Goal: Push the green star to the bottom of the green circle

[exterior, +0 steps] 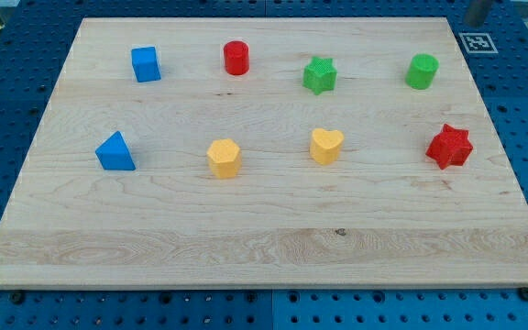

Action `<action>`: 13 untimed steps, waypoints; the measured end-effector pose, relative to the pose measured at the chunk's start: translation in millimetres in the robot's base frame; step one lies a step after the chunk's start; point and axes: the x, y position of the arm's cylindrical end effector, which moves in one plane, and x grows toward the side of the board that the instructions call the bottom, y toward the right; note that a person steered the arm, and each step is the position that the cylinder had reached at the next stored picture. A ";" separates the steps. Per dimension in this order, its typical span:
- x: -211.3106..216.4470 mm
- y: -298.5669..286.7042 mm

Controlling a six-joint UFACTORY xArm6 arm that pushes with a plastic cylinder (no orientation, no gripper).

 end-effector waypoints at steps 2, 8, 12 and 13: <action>61.9 -97.0; 108.0 -257.6; 148.4 -184.3; 156.3 -185.3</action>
